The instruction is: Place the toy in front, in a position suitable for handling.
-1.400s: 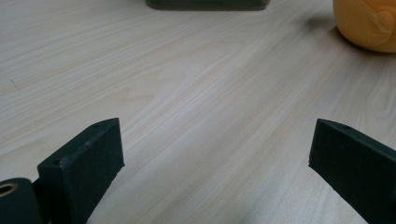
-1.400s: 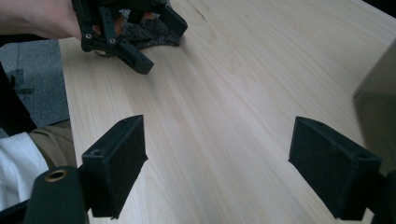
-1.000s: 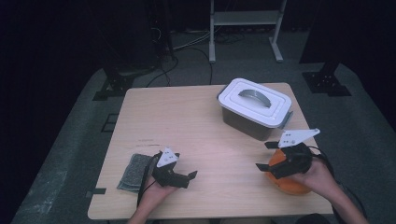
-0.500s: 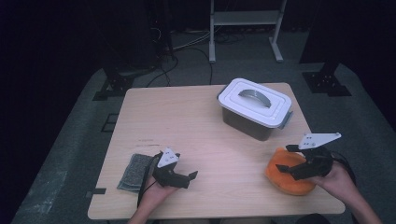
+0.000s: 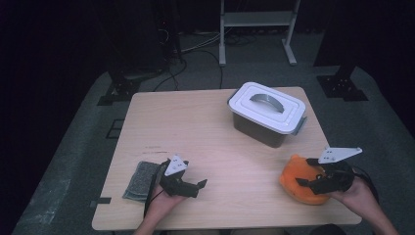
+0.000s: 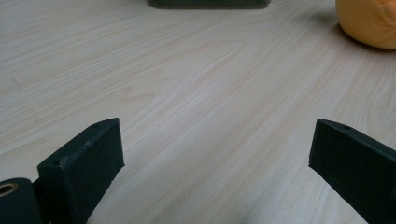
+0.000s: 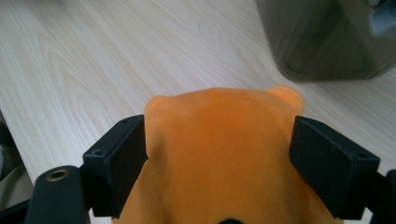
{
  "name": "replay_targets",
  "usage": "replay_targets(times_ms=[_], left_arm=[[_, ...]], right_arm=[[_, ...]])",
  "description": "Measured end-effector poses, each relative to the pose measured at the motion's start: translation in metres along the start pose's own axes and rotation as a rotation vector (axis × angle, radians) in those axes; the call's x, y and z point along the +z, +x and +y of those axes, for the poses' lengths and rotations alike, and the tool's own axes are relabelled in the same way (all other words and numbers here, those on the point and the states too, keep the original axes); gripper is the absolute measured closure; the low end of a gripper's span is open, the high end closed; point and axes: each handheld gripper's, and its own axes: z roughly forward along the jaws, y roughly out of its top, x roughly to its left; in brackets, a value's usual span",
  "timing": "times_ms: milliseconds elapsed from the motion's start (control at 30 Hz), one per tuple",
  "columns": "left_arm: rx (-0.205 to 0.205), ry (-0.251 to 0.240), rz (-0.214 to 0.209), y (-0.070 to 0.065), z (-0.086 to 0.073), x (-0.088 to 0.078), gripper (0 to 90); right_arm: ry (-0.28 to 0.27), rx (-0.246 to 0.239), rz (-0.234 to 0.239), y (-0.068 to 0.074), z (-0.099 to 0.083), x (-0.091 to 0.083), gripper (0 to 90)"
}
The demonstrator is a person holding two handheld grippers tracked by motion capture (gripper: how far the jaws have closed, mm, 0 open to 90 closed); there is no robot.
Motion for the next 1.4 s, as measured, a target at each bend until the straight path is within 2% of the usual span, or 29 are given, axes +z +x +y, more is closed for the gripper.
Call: replay_targets(times_ms=[333,867,1100,1400], left_arm=[[-0.01,-0.005,-0.003,0.001,0.0,0.0,2.3],[-0.01,-0.009,0.001,0.002,0.0,-0.001,2.3],[-0.01,-0.017,0.009,0.002,0.0,-0.003,2.3],[-0.008,-0.014,0.012,0.003,0.0,-0.004,2.3]], right_arm=[[-0.021,-0.002,-0.017,0.0,-0.017,0.005,34.8],[-0.045,0.001,-0.008,0.003,-0.019,0.003,60.3],[-0.045,0.005,0.01,-0.001,-0.015,-0.002,65.1],[-0.04,-0.001,0.04,-0.002,-0.007,-0.005,67.0]])
